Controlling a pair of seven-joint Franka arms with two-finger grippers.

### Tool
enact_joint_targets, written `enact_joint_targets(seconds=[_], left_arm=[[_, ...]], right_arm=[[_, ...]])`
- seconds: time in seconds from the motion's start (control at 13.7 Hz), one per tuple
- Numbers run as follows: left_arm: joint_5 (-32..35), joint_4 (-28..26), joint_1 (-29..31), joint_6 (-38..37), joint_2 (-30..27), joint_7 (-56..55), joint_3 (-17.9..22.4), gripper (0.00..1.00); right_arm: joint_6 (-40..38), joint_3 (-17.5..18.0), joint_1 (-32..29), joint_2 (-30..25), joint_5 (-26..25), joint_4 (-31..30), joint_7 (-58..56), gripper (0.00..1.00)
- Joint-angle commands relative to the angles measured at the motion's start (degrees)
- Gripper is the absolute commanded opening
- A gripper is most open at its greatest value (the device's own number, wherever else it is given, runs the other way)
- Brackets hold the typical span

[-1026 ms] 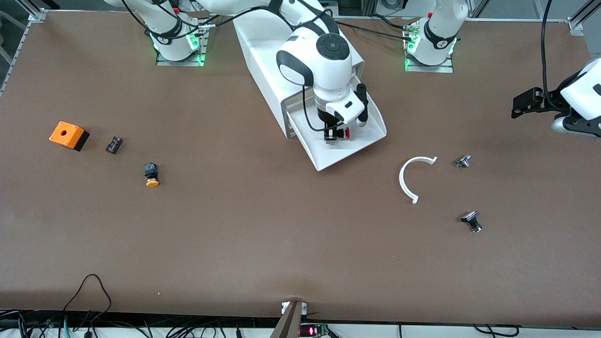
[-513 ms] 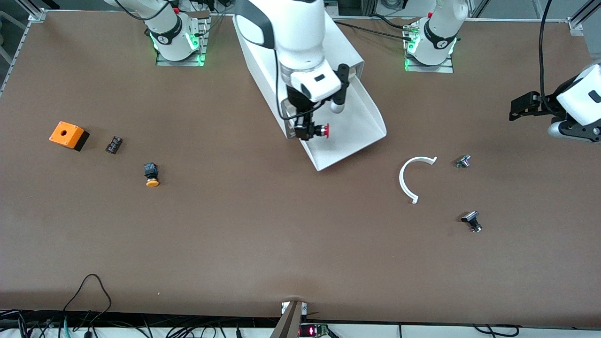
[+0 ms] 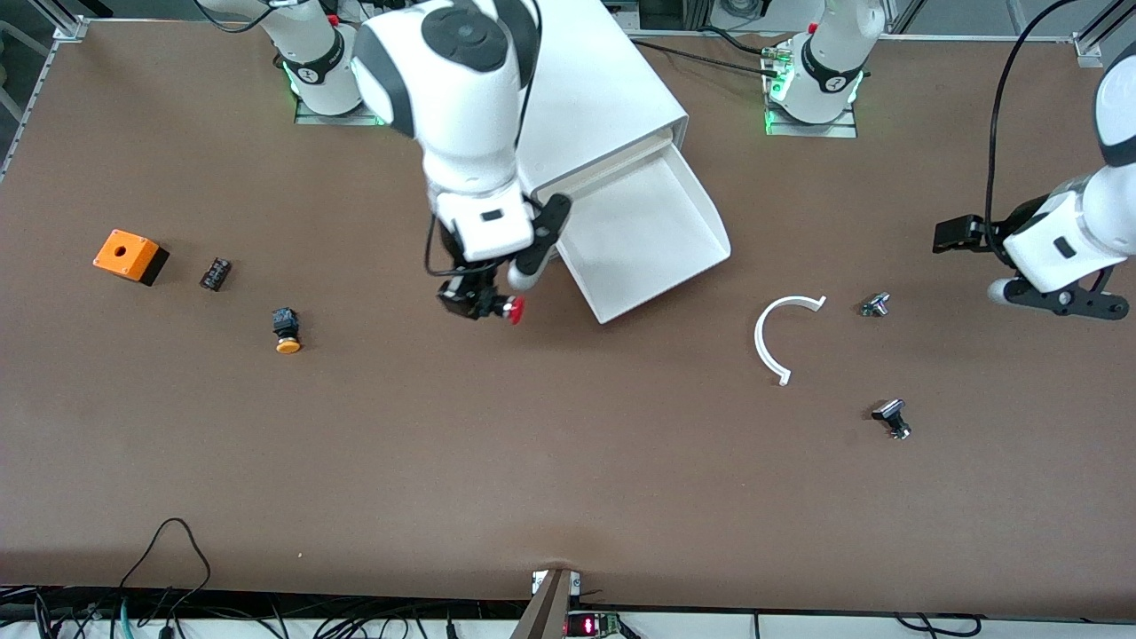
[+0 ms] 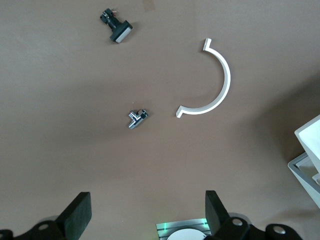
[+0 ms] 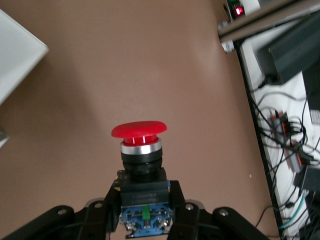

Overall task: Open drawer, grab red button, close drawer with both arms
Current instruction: 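Lift the red button out of the drawer with the right gripper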

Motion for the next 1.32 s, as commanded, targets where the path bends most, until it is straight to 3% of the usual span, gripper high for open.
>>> enact_joint_targets(seconds=[0.0, 0.07, 0.22, 0.29, 0.51, 0.66, 0.88, 1.25], left_arm=[[1.7, 0.1, -0.4, 0.5, 0.2, -0.2, 0.1, 1.0], [1.9, 0.1, -0.5, 0.5, 0.3, -0.2, 0.1, 1.0], [-5.5, -0.3, -0.4, 0.9, 1.5, -1.3, 0.6, 1.0], [-6.0, -0.4, -0.4, 2.3, 1.9, -1.6, 0.6, 1.0], [-11.6, -4.9, -1.2, 7.3, 3.0, -8.4, 0.4, 1.0], [-12.8, -8.4, -3.1, 13.1, 3.3, -14.5, -0.2, 1.0], [-14.3, -10.6, -5.2, 20.6, 5.8, -22.2, -3.3, 1.0], [-19.0, -16.4, -10.3, 36.3, 9.0, -29.8, -4.7, 0.94]], right_arm=[[0.3, 0.1, -4.3, 0.7, 2.2, -1.5, 1.4, 0.29], [0.4, 0.2, -6.5, 0.7, 3.9, -1.9, 2.6, 0.29], [0.4, 0.1, -9.9, 1.8, 5.7, -4.4, 2.9, 0.29], [0.6, 0.1, -11.6, 1.8, 5.7, -6.3, 4.2, 0.28], [3.0, 0.1, -15.4, 4.0, 5.7, -9.8, 9.4, 0.28], [9.5, 0.1, -17.0, 4.4, 5.9, -14.4, 11.6, 0.28], [24.7, 0.2, -17.1, 4.3, 5.9, -26.2, 18.1, 0.28], [28.1, 1.3, -16.8, 2.9, 7.1, -35.2, 33.6, 0.28]])
